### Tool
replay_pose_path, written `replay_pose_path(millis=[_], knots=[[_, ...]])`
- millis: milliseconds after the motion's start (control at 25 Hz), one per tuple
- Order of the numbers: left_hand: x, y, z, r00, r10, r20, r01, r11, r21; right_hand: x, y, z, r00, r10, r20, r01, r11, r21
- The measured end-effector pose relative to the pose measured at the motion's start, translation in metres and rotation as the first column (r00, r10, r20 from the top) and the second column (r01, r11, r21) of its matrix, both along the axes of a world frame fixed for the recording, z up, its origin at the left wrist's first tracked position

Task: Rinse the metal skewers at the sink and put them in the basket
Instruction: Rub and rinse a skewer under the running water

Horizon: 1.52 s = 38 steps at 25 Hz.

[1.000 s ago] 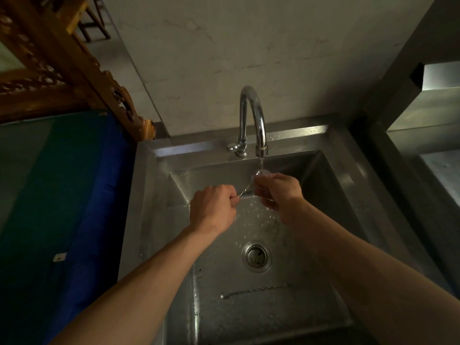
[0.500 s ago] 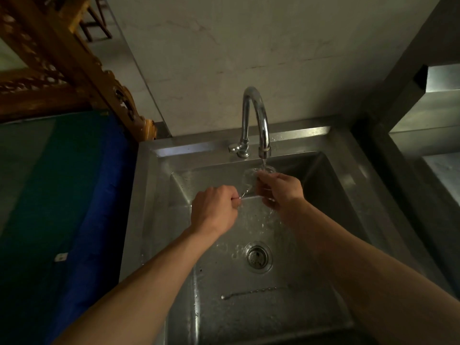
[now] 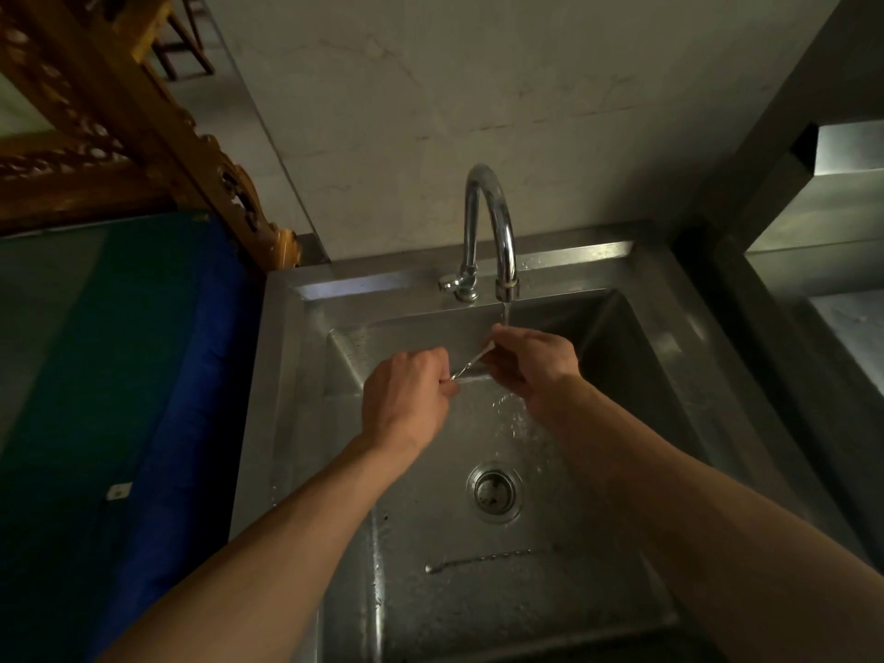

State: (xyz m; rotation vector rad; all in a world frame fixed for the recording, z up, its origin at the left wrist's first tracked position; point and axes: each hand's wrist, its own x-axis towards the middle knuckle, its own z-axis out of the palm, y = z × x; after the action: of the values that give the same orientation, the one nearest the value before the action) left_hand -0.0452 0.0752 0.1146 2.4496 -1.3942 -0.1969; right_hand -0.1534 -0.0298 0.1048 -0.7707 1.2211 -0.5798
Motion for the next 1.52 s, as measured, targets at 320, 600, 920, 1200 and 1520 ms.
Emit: replay_pose_path(millis=[320,600,920,1200,1520], knots=[[-0.0008,-0.0007,0.0028,1.000,-0.003,0.008,0.003,1.000,0.016,-0.0055,-0.0003,0.0038,0.994,0.076,0.074,-0.080,0.996,0.040],[0.0005,-0.0008,0.0033,1.000,0.000,-0.002,0.000,1.000,0.005,-0.0061,-0.0010,0.0027,0.990,0.101,0.095,-0.103,0.994,0.021],[-0.0050,-0.0053,0.0058,1.000,0.012,-0.012,-0.012,1.000,0.001,-0.0058,-0.0019,0.0026,0.992,0.072,0.103,-0.077,0.996,0.040],[-0.0040,-0.0044,0.0050,1.000,-0.005,-0.016,0.006,1.000,0.013,-0.0015,-0.0033,0.0047,0.982,0.054,0.183,-0.053,0.999,-0.011],[-0.0080,-0.0023,0.0034,1.000,-0.004,-0.021,0.004,1.000,0.023,-0.0043,-0.0052,0.0037,0.991,0.005,0.137,-0.003,1.000,-0.014]])
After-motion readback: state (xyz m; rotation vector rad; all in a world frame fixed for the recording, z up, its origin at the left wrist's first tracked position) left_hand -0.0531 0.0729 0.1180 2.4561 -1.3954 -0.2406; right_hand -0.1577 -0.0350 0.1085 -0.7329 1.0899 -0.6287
